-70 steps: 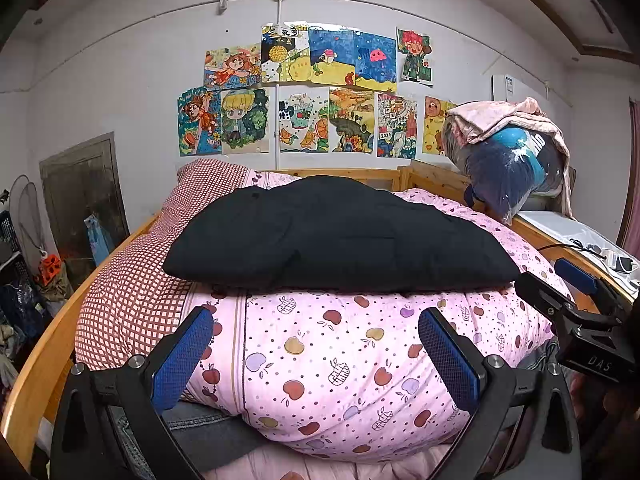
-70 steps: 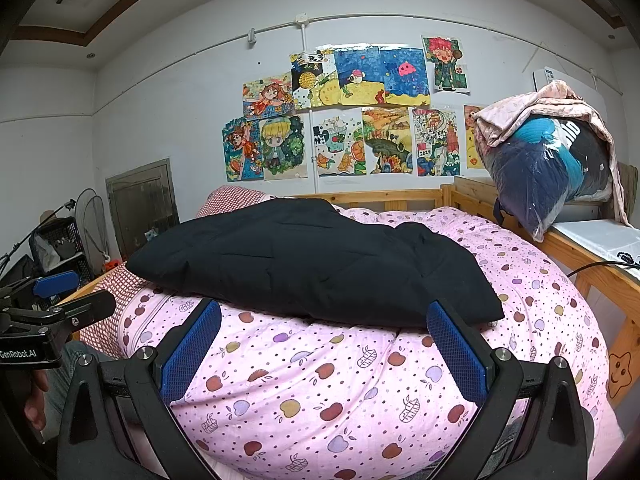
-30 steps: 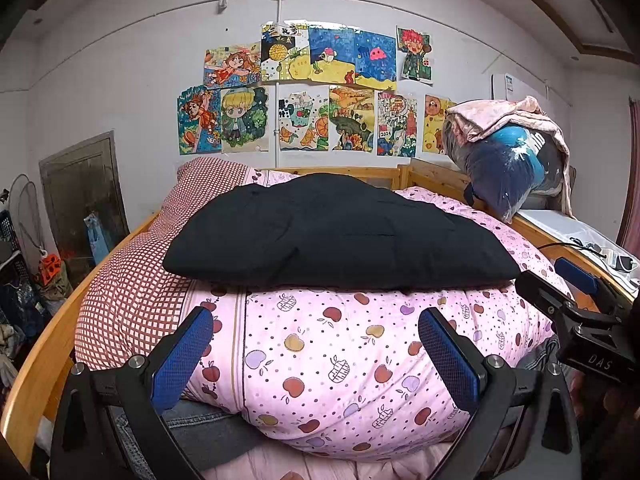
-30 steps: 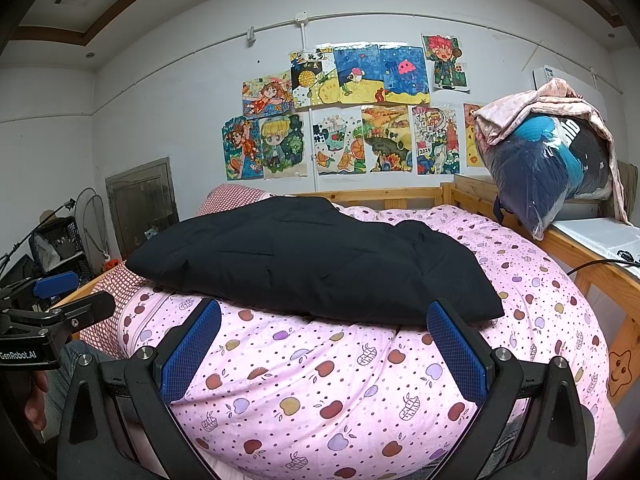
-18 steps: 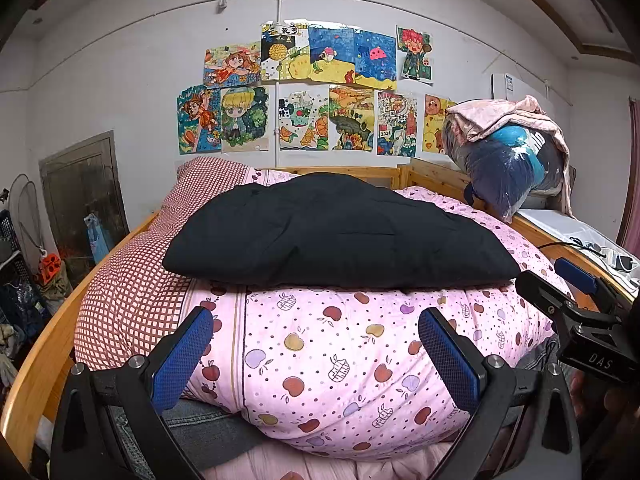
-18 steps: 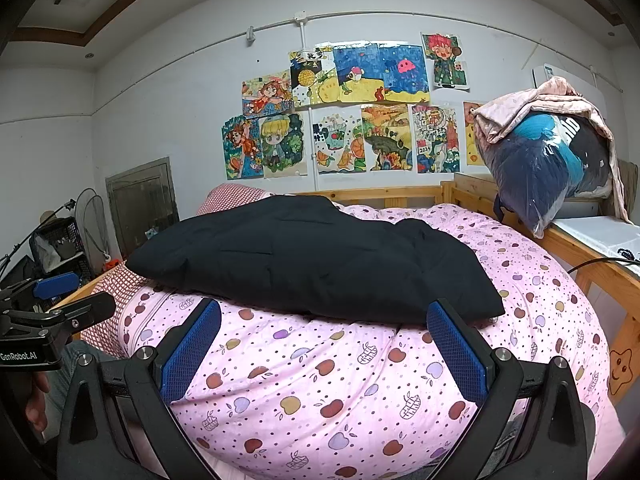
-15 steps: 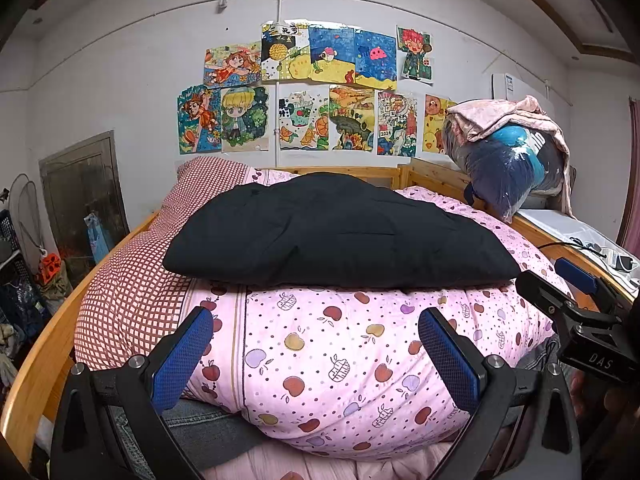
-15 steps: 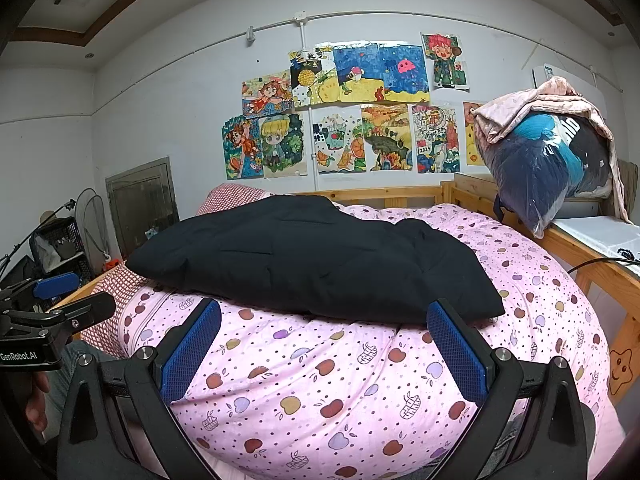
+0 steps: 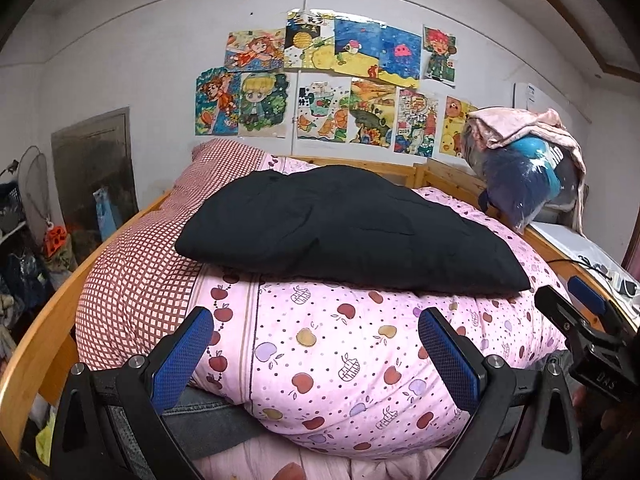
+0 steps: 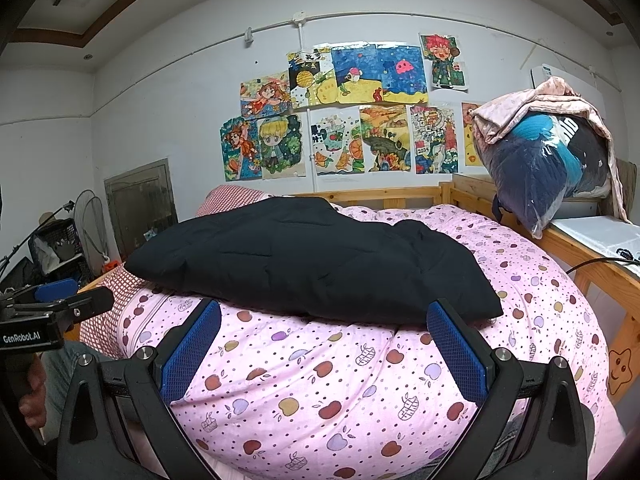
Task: Fold large clothes
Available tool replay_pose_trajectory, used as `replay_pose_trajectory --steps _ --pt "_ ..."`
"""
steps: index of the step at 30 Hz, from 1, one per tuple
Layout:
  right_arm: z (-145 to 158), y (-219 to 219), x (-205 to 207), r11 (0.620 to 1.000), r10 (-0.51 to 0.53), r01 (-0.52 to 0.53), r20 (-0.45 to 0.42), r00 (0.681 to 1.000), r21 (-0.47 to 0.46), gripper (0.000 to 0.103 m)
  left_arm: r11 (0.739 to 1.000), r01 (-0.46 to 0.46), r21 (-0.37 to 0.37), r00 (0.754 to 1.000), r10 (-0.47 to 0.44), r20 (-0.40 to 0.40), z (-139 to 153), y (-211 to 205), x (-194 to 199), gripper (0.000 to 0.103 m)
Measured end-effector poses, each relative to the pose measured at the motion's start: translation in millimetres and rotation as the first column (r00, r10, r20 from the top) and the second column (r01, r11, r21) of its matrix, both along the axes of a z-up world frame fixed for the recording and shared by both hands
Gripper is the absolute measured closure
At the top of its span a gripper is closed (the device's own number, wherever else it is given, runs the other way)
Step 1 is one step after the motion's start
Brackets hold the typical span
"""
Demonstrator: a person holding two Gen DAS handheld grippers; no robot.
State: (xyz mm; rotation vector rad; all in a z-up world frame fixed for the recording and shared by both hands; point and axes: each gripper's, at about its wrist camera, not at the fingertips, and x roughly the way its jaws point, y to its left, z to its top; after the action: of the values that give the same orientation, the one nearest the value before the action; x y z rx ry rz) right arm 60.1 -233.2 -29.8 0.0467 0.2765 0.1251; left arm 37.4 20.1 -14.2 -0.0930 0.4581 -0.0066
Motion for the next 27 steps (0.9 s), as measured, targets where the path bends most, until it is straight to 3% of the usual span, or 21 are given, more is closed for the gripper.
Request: replay_pose_trajectory --steps 27 --pt "-0.6 3.2 1.1 1.0 -0.001 0.001 -0.005 1.0 0.0 0.002 1.0 -0.018 0.013 1.0 0.018 -0.009 5.1 6.0 6.4 0.0"
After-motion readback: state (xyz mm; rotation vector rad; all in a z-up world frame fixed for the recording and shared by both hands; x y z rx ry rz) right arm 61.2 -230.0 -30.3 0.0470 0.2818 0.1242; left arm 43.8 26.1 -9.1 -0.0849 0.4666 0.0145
